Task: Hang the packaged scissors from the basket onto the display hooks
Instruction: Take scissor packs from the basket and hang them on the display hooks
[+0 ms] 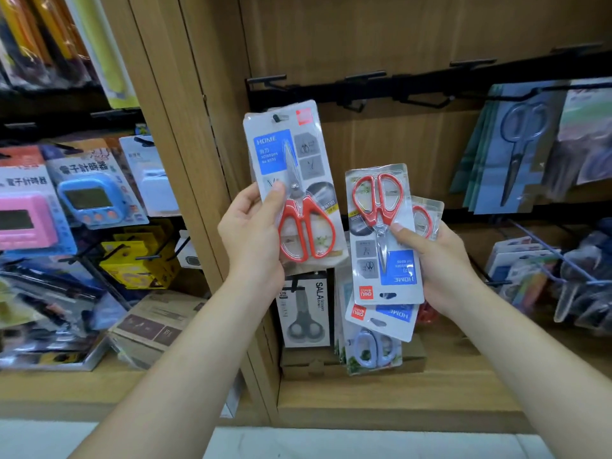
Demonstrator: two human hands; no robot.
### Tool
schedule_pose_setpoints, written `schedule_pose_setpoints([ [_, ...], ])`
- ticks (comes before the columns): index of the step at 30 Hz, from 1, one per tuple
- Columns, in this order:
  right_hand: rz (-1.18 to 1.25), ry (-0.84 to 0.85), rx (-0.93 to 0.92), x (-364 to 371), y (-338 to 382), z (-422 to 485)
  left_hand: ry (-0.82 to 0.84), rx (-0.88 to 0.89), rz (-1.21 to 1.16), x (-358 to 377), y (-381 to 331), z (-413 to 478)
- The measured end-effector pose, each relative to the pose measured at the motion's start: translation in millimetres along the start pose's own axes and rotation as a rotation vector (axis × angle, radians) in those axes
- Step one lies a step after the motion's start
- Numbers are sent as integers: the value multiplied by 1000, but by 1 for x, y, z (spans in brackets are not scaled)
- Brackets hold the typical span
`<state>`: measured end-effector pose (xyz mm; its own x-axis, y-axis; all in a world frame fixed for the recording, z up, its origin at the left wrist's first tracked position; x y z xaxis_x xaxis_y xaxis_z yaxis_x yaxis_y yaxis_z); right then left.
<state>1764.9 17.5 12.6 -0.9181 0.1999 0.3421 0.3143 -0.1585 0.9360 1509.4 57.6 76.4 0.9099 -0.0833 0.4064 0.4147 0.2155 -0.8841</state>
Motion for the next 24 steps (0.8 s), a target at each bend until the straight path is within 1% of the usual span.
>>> schedule_pose_setpoints([
  [3, -6, 3, -1, 1, 0, 0, -32, -21, 37, -4, 5, 3],
  [5, -1, 3, -5, 0, 0, 1, -75, 35, 109, -10, 3, 6],
  [7, 3, 1, -3, -1, -1, 1, -112, 175, 275, -12, -5, 3],
  [10, 14, -3, 3, -4, -2, 3, -128, 460, 603, -6, -17, -13],
  [12, 29, -1, 3, -4, -2, 4, -104, 671, 872, 11, -25, -22],
  [13, 39, 4, 3, -4, -2, 4, -80, 740, 990, 20, -27, -22],
  [14, 50, 10, 4, -3, -2, 5, -54, 764, 1095, 28, -26, -17],
  [16, 61, 16, 7, -2, -4, 7, 4, 717, 1261, 39, -18, -2],
  [18, 59, 9, 12, -2, -5, 8, 42, 648, 1377, 45, -9, 14],
  [21, 51, -6, 11, -5, -6, 9, 73, 570, 1490, 47, -2, 37],
  [24, 43, -20, 12, -9, -7, 10, 155, 486, 1551, 55, 2, 62],
])
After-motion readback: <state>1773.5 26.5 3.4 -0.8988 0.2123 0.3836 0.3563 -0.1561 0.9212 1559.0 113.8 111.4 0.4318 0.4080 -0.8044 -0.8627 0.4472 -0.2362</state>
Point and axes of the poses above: each hand's wrist, its own z-axis towards the middle knuckle, its own x-axis out of the palm, y = z × x, the point moved 9 cm from there along z, towards the middle knuckle, and after that the axes turned 9 degrees about y, right-handed, at the moved point
